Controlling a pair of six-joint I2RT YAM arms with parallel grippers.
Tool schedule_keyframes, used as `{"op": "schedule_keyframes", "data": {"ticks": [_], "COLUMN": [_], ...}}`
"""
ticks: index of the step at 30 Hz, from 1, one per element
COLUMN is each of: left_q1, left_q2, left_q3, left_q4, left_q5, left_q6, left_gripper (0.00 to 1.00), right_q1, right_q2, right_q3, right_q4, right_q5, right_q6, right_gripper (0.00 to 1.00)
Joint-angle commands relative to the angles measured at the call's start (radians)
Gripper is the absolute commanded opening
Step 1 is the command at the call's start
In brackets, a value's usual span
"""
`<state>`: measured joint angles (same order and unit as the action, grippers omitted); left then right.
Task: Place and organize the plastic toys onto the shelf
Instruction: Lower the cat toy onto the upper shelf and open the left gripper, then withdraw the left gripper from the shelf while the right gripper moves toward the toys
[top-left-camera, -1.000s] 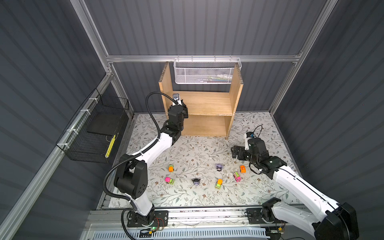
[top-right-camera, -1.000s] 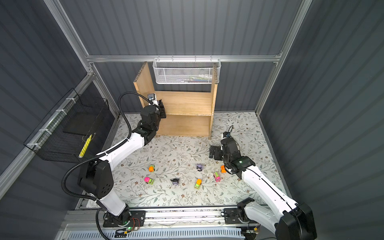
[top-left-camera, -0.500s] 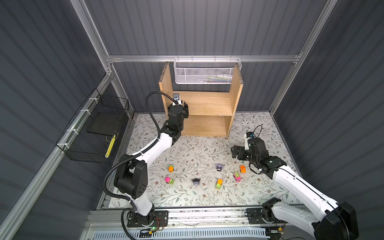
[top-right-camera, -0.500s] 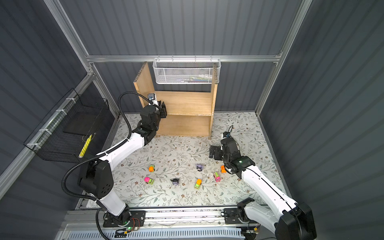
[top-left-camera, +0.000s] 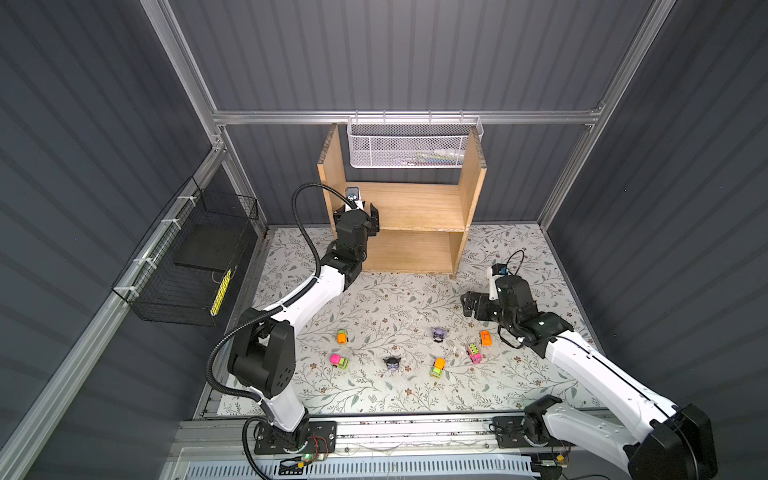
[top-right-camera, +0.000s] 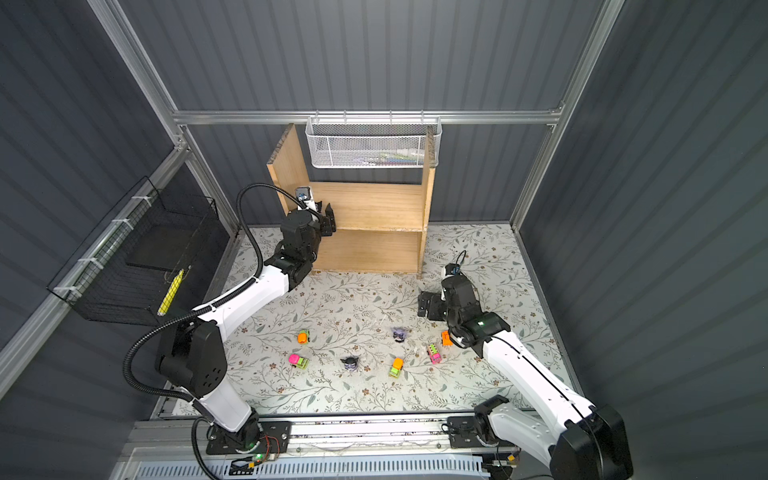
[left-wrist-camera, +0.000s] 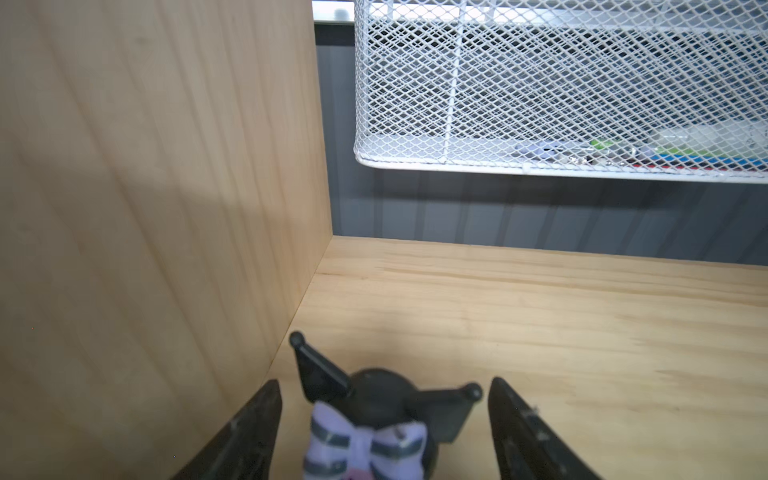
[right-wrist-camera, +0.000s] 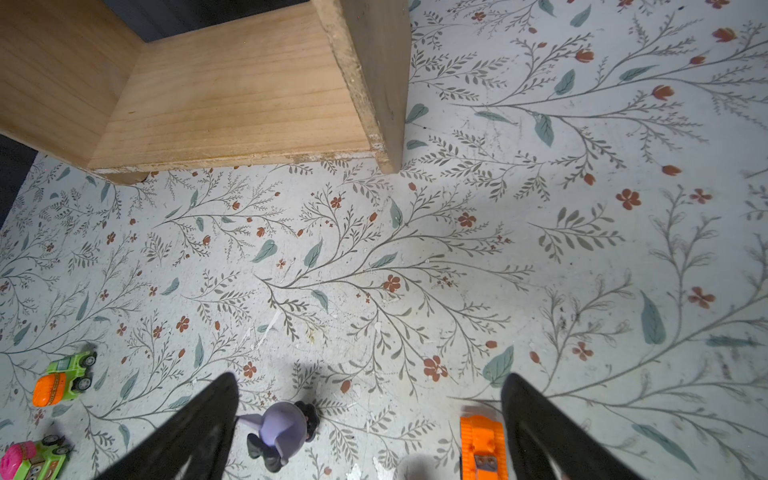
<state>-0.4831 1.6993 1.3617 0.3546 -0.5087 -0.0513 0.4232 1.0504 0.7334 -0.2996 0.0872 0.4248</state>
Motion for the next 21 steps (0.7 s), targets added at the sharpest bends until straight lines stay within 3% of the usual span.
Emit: {"op": "schedule_keyframes", "data": {"ticks": [1, 21], "left_q1": [0.003, 0.003], "left_q2": [-0.038, -0.166], "left_q3": [0.0, -0.035], "left_q4": [-0.015, -0.081], "left_q5": [-0.013, -0.004], "left_q6": [0.022, 0.005], "left_gripper": [0.78, 0.8], "right_q1": [-0.004, -0.003], "right_q2": [-0.004, -0.038], "right_q3": [0.009, 0.011], "right_q4": [0.011, 0.002], "right_q5": [-0.017, -0.057], "right_q6": [-0.013, -0.014], "right_gripper": [0.98, 0.99]}}
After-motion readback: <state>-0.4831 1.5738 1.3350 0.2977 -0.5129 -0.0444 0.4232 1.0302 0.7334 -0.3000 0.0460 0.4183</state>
